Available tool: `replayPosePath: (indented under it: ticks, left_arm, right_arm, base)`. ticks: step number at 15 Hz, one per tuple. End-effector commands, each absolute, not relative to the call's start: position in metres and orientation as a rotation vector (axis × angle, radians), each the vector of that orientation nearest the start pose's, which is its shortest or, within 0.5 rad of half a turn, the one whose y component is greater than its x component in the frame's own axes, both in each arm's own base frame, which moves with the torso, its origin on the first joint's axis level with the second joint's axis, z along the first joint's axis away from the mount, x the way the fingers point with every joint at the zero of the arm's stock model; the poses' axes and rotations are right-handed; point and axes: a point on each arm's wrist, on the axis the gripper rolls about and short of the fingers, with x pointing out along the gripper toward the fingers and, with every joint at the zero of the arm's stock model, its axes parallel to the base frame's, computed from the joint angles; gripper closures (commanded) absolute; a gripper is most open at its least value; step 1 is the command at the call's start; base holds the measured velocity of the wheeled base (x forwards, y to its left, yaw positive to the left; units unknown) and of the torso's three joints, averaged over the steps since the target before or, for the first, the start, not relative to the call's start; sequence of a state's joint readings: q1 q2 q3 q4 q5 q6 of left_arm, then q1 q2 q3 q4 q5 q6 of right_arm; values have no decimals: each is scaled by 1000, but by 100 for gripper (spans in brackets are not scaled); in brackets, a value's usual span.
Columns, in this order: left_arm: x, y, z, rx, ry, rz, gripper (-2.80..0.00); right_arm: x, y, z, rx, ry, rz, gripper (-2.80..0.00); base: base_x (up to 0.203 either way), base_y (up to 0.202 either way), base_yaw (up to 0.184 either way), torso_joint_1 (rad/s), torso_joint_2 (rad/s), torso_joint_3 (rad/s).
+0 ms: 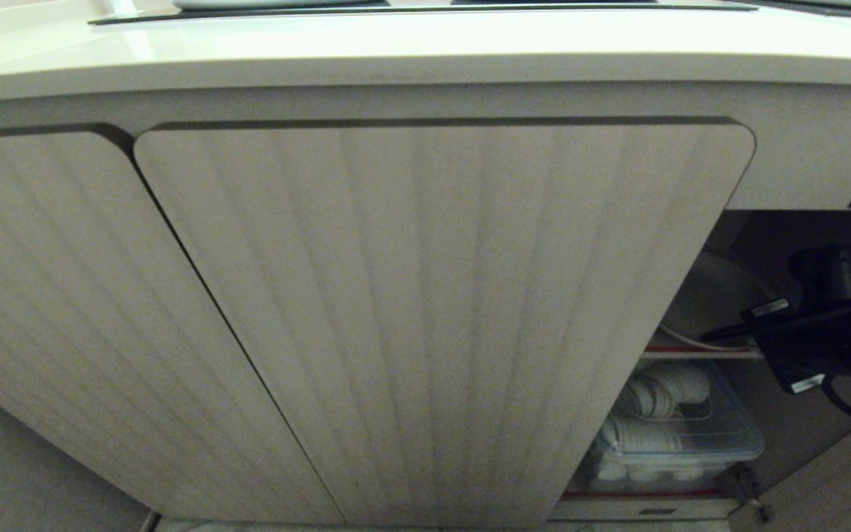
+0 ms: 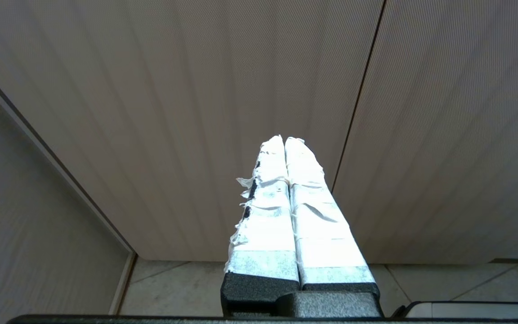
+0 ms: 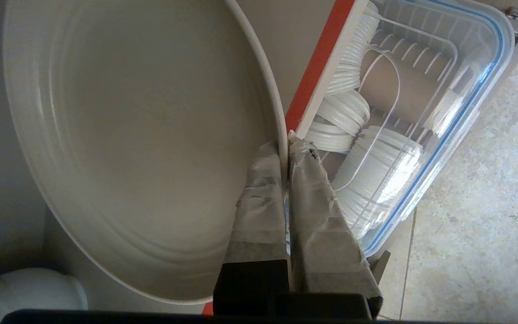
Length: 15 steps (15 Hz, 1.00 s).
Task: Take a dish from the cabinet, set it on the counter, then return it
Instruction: Put it back into the cabinet
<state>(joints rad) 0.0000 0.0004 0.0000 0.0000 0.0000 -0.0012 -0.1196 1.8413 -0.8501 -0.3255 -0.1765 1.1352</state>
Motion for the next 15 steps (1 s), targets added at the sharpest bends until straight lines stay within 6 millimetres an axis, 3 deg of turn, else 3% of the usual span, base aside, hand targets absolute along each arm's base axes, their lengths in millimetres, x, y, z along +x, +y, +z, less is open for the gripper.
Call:
replayPosePath:
  ticks: [1,15]
  left_arm:
    - [-23,0,75,-2,0,0,0]
    - [-23,0,75,-2,0,0,0]
  right_arm:
    - [319,-42,117,1069,437,-639,0]
    - [333,-44,105,1072,471,-658,0]
  base:
    - [0,0,0,0,0,0]
    - [0,0,0,0,0,0]
